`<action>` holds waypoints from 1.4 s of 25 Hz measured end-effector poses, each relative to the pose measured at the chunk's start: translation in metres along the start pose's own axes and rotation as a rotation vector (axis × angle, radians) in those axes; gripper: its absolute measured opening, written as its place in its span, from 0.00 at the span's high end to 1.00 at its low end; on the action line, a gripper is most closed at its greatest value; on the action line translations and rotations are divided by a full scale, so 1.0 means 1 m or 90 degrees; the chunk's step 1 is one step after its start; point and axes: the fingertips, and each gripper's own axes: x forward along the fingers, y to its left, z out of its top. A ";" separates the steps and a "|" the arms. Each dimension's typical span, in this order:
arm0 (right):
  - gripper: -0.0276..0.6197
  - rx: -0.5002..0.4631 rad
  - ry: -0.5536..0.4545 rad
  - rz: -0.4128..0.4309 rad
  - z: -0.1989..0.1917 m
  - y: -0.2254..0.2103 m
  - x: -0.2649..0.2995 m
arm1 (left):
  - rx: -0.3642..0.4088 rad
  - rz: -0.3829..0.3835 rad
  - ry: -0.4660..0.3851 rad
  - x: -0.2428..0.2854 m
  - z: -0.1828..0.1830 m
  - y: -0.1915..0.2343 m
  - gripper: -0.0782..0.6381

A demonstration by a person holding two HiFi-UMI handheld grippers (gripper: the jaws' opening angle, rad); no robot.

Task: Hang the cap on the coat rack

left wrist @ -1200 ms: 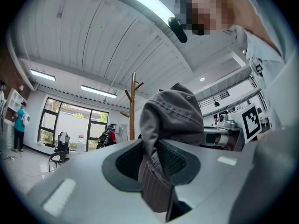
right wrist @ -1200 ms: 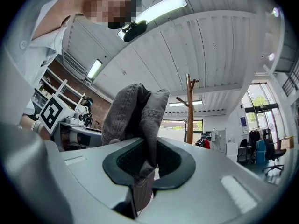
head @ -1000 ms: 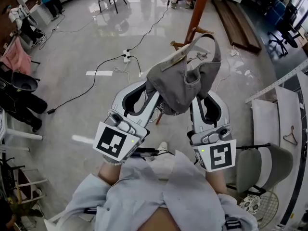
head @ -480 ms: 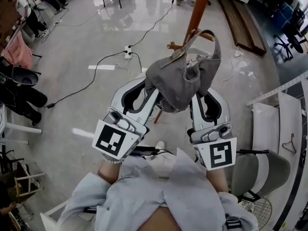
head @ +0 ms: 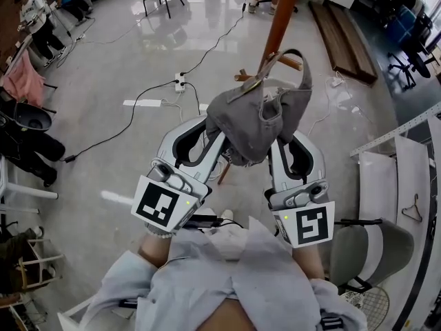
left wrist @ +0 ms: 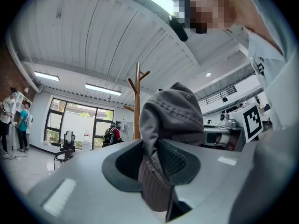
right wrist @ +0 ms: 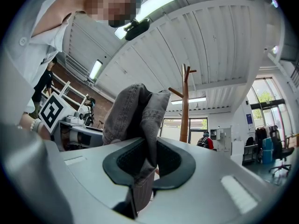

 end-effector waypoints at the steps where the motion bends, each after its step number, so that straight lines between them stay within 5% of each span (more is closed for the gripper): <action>1: 0.87 -0.002 0.001 -0.003 -0.001 0.000 0.000 | 0.000 -0.003 0.000 0.001 -0.001 0.001 0.76; 27: 0.87 -0.038 -0.032 -0.050 0.037 -0.017 0.060 | 0.000 -0.056 -0.053 0.036 0.044 0.053 0.76; 35: 0.87 -0.062 -0.037 -0.046 0.063 -0.027 0.086 | 0.009 -0.058 -0.115 0.052 0.078 0.076 0.76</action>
